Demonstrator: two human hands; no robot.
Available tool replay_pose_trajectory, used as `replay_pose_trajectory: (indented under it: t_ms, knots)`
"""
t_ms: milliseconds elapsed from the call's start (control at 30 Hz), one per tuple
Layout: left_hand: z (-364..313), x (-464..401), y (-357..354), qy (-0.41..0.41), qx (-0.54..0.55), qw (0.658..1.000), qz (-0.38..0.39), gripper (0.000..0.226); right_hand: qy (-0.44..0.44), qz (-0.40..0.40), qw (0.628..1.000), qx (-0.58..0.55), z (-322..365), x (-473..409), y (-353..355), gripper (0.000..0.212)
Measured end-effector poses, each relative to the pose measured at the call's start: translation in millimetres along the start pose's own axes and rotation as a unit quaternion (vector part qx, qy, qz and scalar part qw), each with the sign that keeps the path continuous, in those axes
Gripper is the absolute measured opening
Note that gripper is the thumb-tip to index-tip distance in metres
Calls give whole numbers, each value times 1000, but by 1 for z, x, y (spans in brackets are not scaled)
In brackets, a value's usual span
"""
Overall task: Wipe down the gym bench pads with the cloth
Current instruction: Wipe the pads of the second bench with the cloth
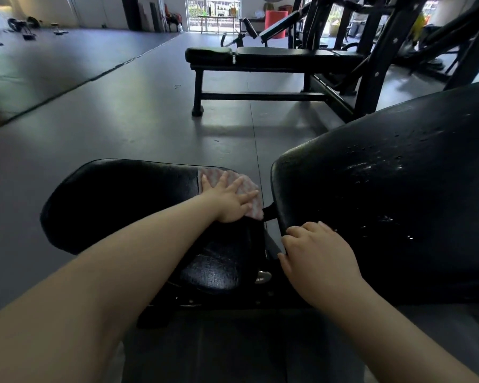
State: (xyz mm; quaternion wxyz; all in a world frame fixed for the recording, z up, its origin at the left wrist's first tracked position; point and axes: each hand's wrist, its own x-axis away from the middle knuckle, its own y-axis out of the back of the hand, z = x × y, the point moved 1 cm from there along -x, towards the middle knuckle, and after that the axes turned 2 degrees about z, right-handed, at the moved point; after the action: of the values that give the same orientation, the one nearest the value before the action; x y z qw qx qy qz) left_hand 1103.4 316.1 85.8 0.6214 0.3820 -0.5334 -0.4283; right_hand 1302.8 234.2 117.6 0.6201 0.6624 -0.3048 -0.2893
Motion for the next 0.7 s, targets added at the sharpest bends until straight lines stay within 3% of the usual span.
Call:
replay_pose_trajectory:
  t_ms: [200, 700]
  knots:
    - [-14, -19, 8, 30, 3, 1000, 4, 47, 11, -26, 999, -18, -5, -1, -5, 31]
    - [-39, 85, -29, -116, -19, 993, -24, 50, 13, -18, 1000, 13, -2, 13, -5, 36]
